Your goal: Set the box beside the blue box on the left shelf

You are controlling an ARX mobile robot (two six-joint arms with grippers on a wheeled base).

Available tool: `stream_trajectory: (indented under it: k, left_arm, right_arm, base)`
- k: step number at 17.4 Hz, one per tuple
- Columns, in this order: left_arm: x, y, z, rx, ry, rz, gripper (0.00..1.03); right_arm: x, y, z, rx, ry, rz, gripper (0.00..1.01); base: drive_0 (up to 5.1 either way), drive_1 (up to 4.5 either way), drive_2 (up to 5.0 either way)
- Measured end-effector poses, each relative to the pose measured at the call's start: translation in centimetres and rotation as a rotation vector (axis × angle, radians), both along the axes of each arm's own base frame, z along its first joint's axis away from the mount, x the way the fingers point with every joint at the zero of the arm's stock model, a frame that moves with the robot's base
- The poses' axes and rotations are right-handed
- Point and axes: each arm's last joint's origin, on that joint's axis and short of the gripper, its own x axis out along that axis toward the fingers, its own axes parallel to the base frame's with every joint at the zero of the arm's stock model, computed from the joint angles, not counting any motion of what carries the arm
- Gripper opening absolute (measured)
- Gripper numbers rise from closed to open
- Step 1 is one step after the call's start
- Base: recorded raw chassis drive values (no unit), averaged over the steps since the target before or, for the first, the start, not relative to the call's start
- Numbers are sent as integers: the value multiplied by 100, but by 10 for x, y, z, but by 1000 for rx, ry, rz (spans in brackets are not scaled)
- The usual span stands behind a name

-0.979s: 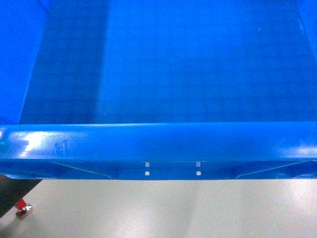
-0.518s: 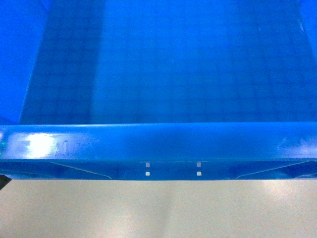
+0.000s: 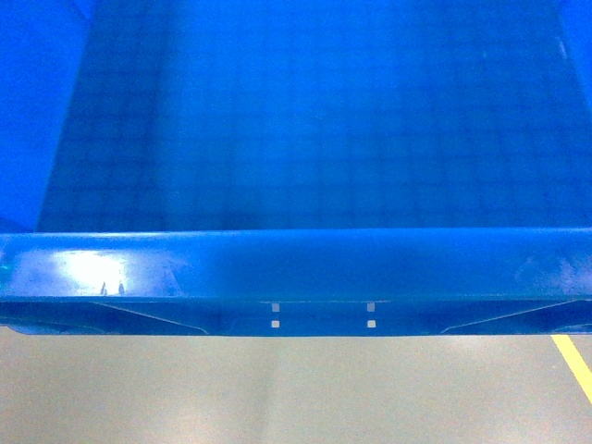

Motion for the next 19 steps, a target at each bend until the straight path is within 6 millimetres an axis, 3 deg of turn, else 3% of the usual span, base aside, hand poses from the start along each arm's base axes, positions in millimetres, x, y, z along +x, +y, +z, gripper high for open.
stream_trajectory:
  k: [6, 19]
  left_arm:
    - [0, -1, 0, 0, 1, -3, 18]
    - [0, -1, 0, 0, -1, -1, 17]
  right_arm:
    - [0, 0, 0, 0, 0, -1, 21]
    - [0, 0, 0, 0, -2, -2, 21]
  base:
    - [-26, -26, -26]
    - [-1, 421, -423]
